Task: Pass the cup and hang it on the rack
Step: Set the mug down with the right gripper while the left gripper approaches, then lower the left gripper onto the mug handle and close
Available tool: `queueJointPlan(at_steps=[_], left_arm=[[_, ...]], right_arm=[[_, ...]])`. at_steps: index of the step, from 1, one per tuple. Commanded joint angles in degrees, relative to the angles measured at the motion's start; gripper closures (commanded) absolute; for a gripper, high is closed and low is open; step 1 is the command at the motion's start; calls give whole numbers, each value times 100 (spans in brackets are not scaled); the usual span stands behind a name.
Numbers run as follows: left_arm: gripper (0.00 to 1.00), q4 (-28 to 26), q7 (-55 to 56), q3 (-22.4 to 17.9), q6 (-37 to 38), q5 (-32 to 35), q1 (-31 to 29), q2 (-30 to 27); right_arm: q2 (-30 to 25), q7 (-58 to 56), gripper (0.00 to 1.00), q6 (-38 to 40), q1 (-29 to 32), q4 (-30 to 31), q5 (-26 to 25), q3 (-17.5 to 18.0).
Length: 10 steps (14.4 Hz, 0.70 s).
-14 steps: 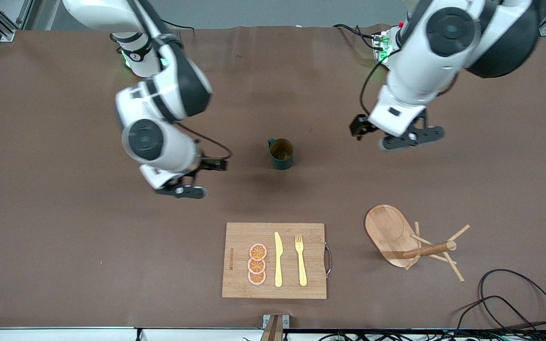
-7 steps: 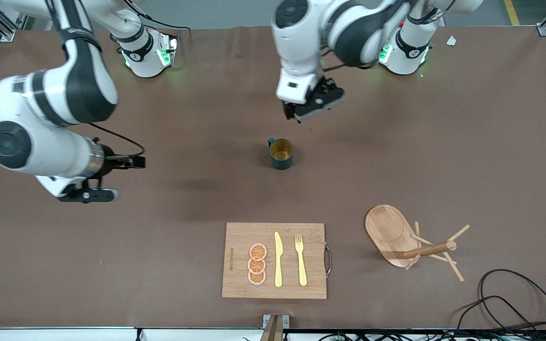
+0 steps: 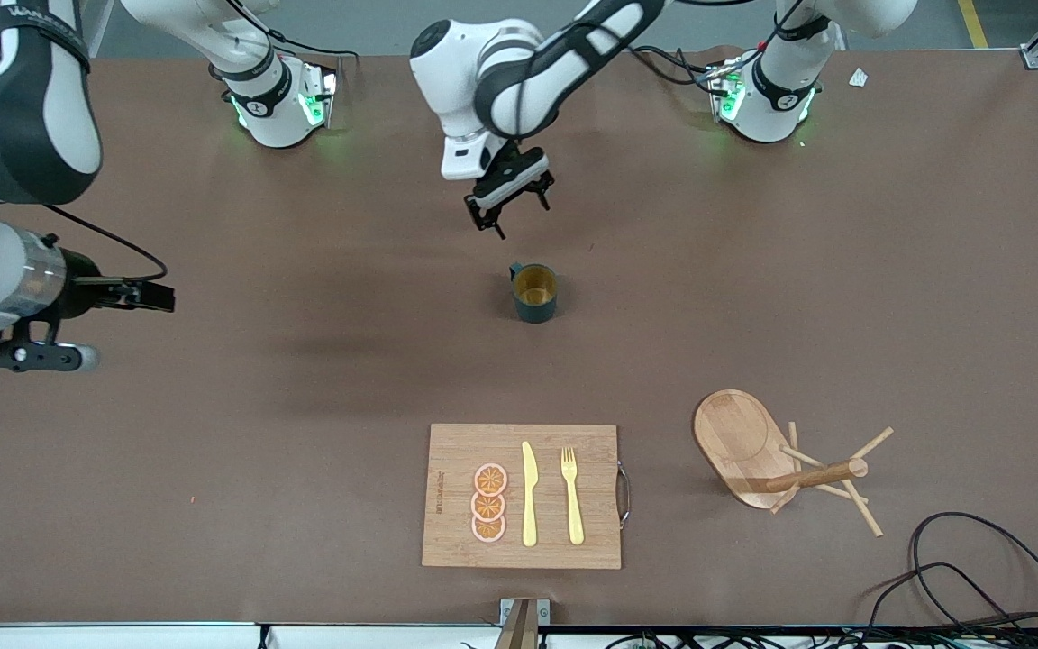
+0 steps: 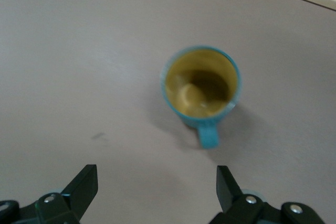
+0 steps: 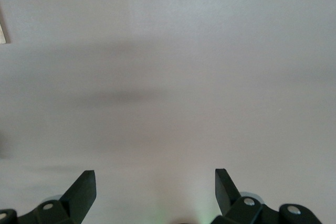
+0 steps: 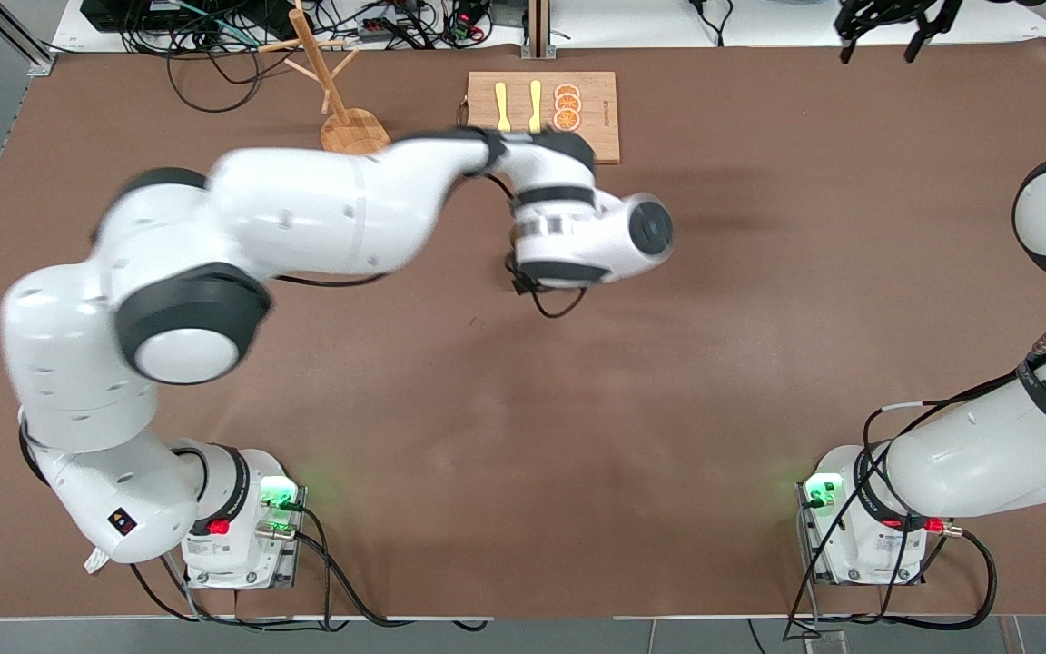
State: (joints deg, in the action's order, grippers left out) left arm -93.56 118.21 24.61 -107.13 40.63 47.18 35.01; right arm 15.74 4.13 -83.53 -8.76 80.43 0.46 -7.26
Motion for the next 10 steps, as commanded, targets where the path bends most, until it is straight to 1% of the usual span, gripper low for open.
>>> queueJointPlan(at_steps=[1, 3, 6, 7, 9, 10], left_arm=[[0, 697, 490, -140, 158, 855, 334, 768], [0, 707, 808, -394, 158, 1192, 606, 1015], [0, 917, 888, -1008, 158, 1237, 1134, 1297], [0, 996, 975, -1141, 158, 1228, 1214, 1350], [2, 1137, 1011, -1177, 158, 1237, 1223, 1481], [5, 1147, 1011, -1195, 158, 1245, 1223, 1517]], right_arm=[[-44, -525, 0, 275, 461, -167, -108, 128], [-44, -877, 0, 486, 699, -290, -99, 128], [-35, -1107, 0, 522, 928, -335, -29, 137], [-18, -1107, 0, 627, 946, -343, -46, 146], [0, -1116, 0, 715, 946, -483, -38, 163], [0, -1116, 0, 768, 955, -493, -38, 172]])
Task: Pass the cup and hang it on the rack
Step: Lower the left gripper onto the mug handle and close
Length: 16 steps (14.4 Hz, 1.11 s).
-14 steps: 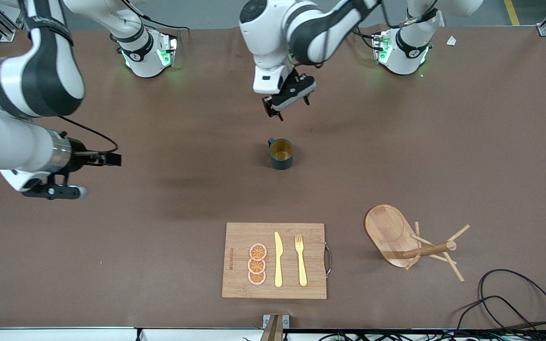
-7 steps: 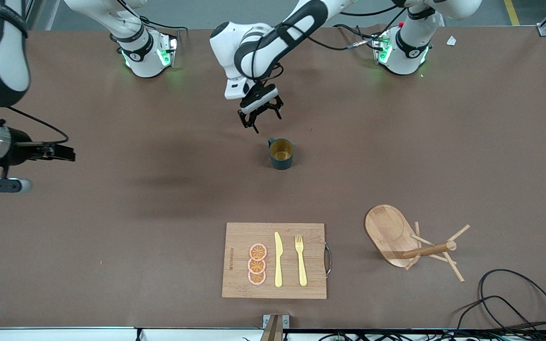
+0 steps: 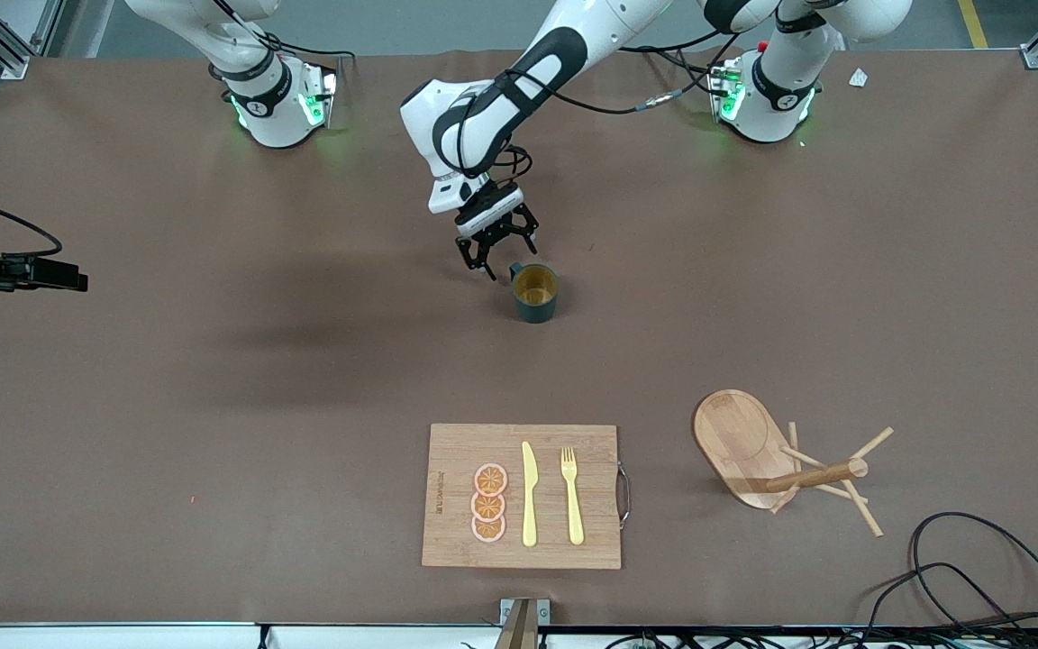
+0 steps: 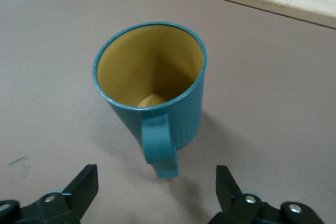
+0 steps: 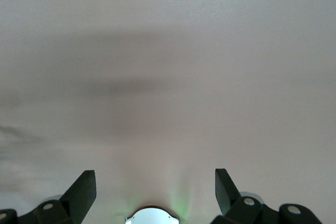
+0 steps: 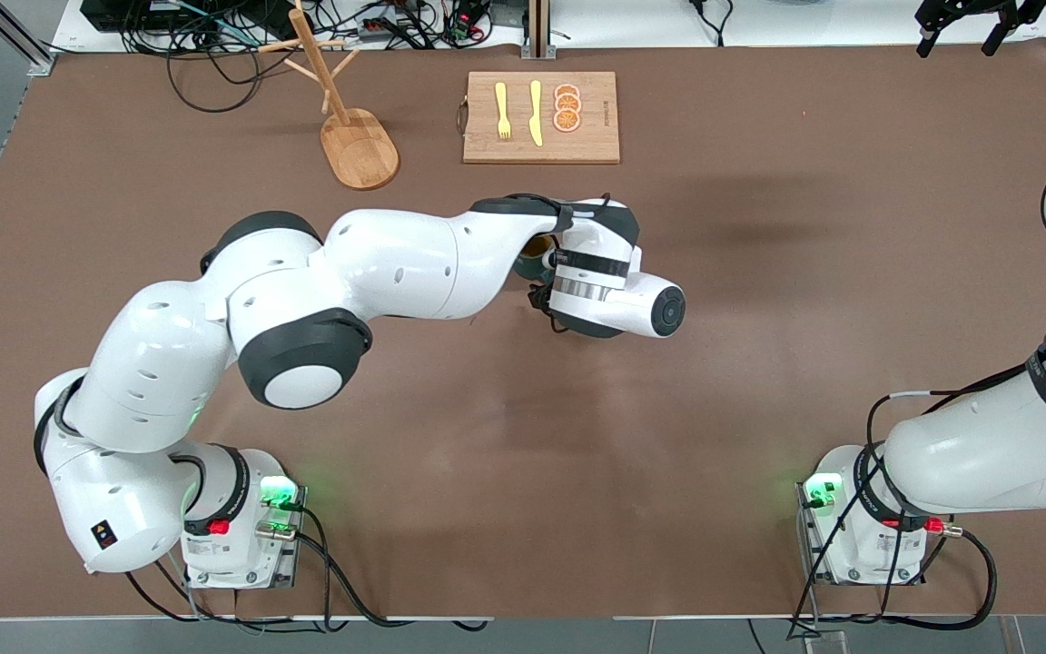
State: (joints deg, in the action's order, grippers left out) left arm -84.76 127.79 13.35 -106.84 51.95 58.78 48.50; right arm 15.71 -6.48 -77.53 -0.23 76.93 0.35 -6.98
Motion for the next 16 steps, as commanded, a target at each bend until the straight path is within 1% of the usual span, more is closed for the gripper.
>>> queueJointPlan(at_steps=[1, 3, 4, 7, 8, 10, 13, 14, 16], left_arm=[[10, 267, 53, -78, 128, 114, 55, 194], [18, 267, 53, -244, 128, 114, 81, 221], [21, 267, 53, -262, 128, 114, 98, 221], [26, 276, 45, -315, 128, 114, 72, 212], [30, 276, 44, -350, 128, 105, 72, 212], [44, 284, 44, -350, 128, 105, 72, 212], [70, 293, 36, -342, 128, 96, 81, 212], [76, 293, 36, -341, 128, 87, 81, 203], [86, 293, -17, -341, 128, 78, 72, 177]], right_arm=[[2, -55, 0, 185, 102, -204, -26, 145], [2, -37, 0, 282, 102, -353, -17, 136], [2, 6, 0, 282, 85, -354, -43, 136], [-24, 33, 0, 291, 41, -354, 220, 162], [-24, 33, 0, 291, 41, -354, 229, 162], [-24, -2, 0, 212, 84, -354, 413, 136], [-24, 33, 0, 177, 146, -354, 466, 153], [-33, 42, 0, 151, 163, -345, 440, 180], [-129, 338, 0, 71, 242, -310, 396, 407]])
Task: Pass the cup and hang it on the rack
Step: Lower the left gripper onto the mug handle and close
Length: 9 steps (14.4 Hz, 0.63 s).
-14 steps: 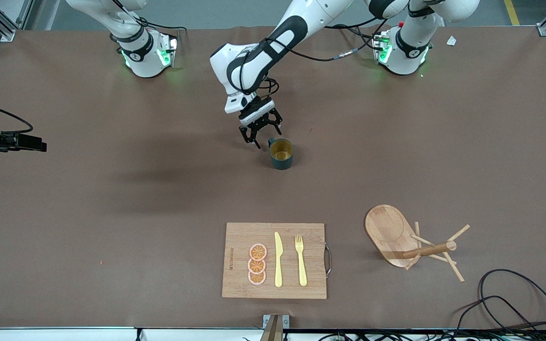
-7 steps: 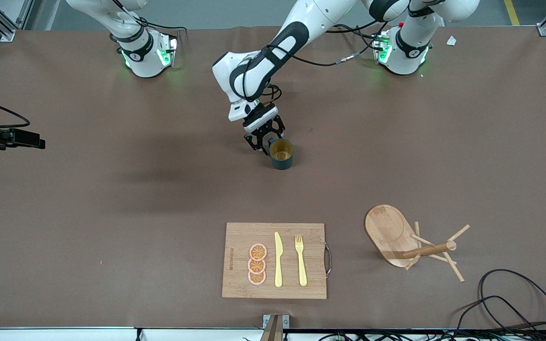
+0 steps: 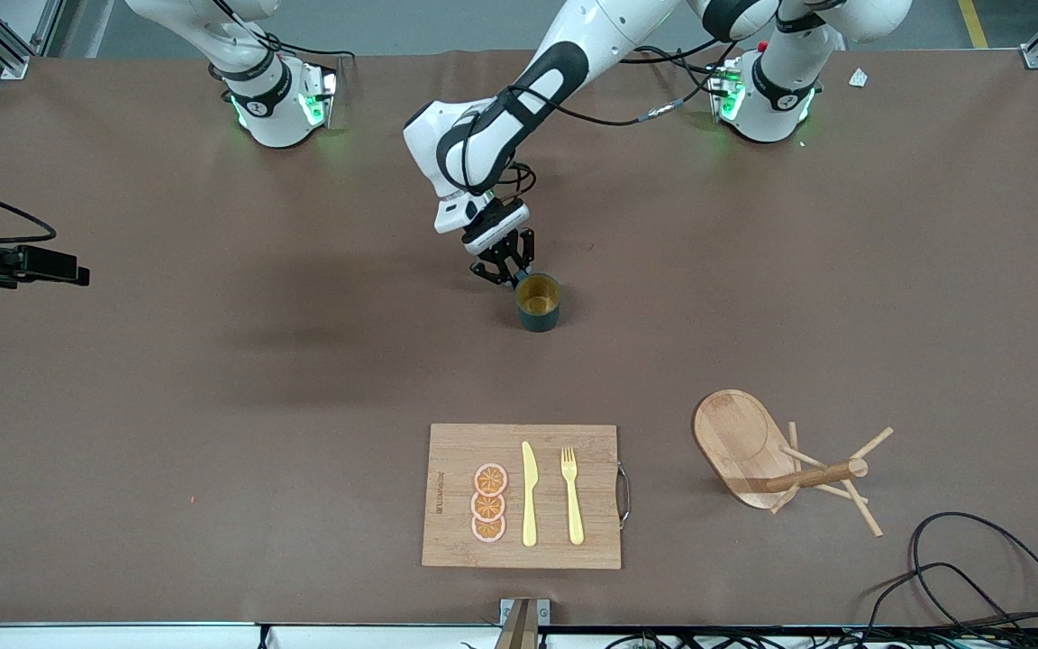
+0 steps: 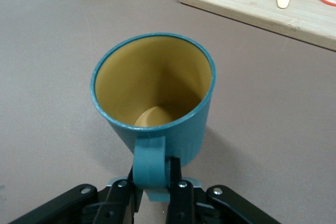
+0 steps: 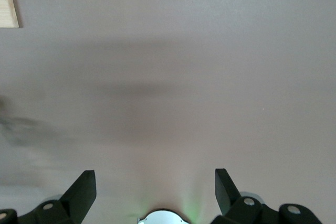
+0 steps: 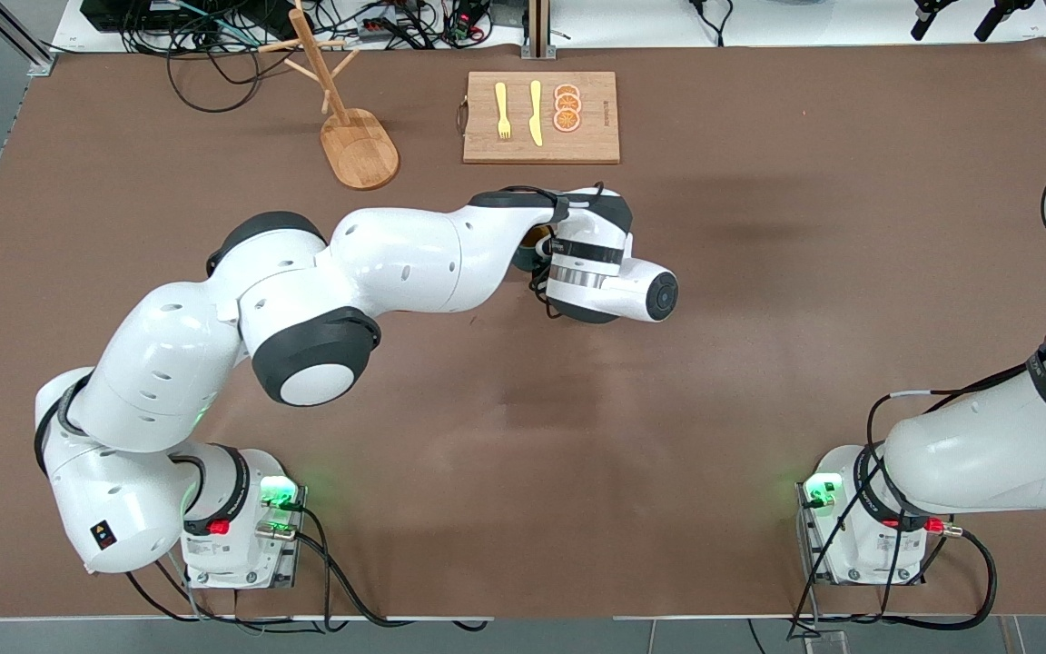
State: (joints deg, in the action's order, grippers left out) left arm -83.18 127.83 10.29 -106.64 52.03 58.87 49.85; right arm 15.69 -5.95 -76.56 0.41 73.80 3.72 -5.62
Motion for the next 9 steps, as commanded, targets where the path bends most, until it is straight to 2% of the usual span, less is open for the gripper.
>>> queueJointPlan(at_steps=[1, 2, 5, 9], left_arm=[[91, 135, -30, -36, 108, 62, 63, 34], [99, 153, -39, -36, 108, 53, 45, 34], [100, 162, -223, -36, 117, -43, -25, -132], [100, 354, -1012, -27, 125, -1103, -621, -965]], right_arm=[[-163, 540, 0, 9, 248, 12, 67, 385], [-180, 595, 0, 35, 257, 12, 67, 430], [-364, 613, 0, 123, 170, 82, 58, 395], [-1136, 622, 0, -200, 12, 1073, -82, 387]])
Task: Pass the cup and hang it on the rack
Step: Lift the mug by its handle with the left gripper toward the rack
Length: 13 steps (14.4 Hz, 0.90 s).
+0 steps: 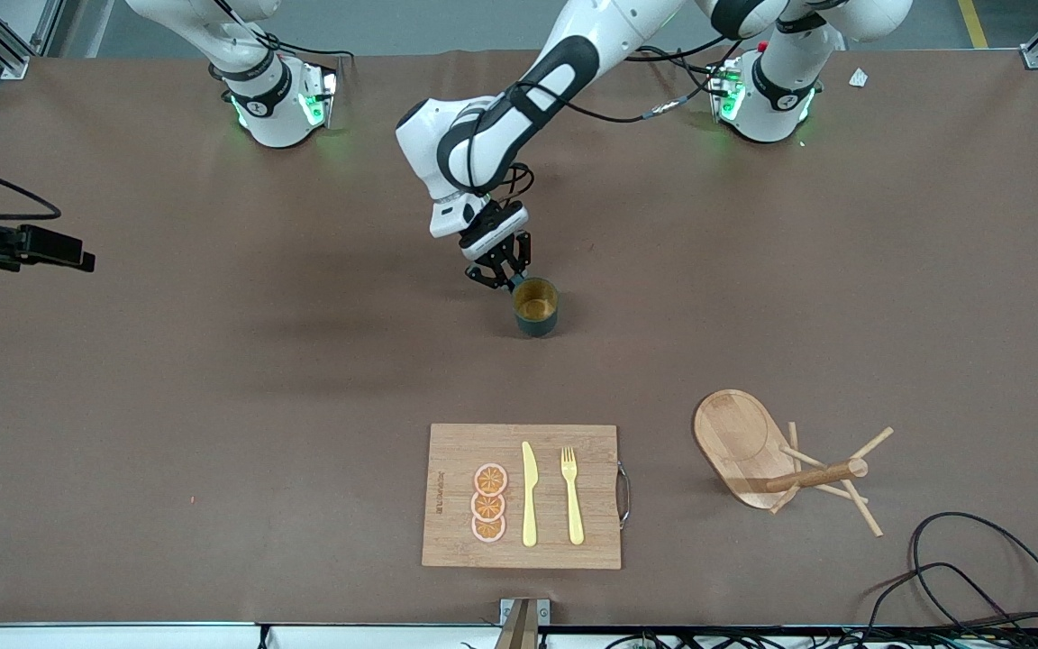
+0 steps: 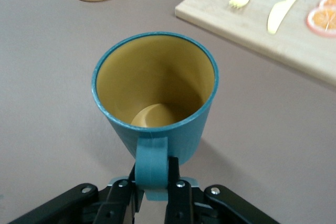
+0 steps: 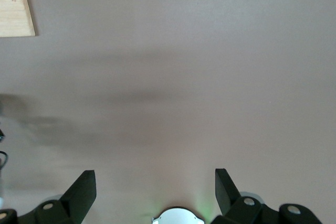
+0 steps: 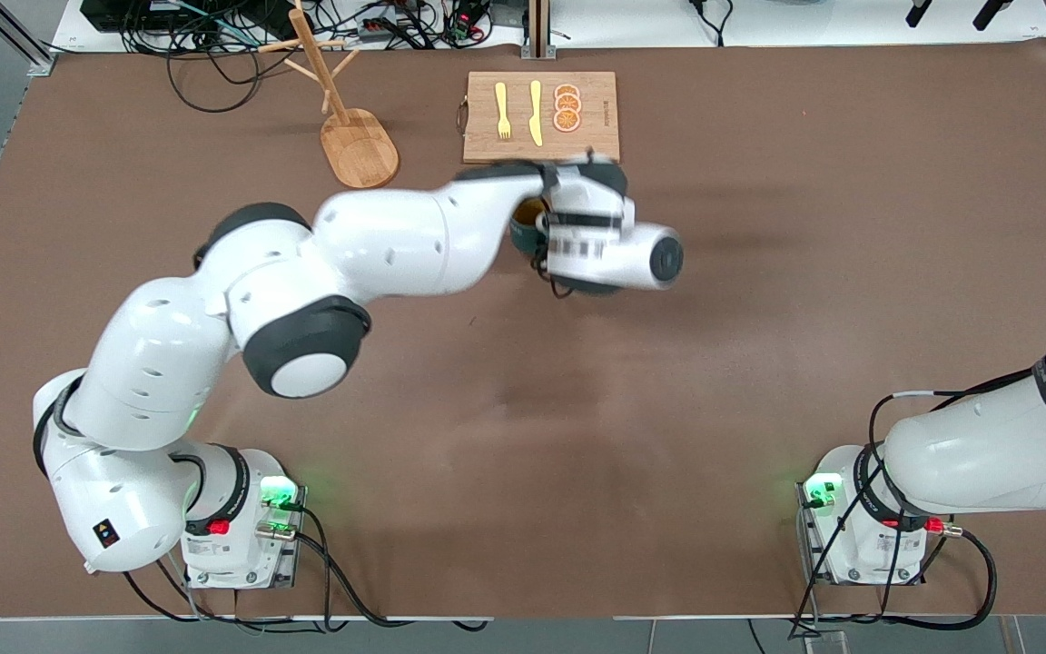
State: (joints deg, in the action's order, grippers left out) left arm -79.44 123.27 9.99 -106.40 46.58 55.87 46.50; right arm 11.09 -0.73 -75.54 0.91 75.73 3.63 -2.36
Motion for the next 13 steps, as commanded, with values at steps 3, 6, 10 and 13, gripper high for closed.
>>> queueJointPlan(at_steps=[3, 6, 10, 13], left_arm=[[100, -19, -1557, 3, 120, -1561, -1031, -1413], [100, -11, -2375, 12, 120, -2343, -1770, -1906], [100, 445, -3316, 29, 129, -3670, -2842, -2057], [100, 490, -4430, 73, 120, -4418, -3607, -2075]], right_arm=[[-1205, 99, 0, -540, -56, 1505, -117, 60], [-1408, 99, 0, -497, 75, 1594, -108, 69], [-1636, 64, 0, -470, 129, 1603, -108, 60], [-1803, 55, 0, -453, 23, 1603, -108, 60]])
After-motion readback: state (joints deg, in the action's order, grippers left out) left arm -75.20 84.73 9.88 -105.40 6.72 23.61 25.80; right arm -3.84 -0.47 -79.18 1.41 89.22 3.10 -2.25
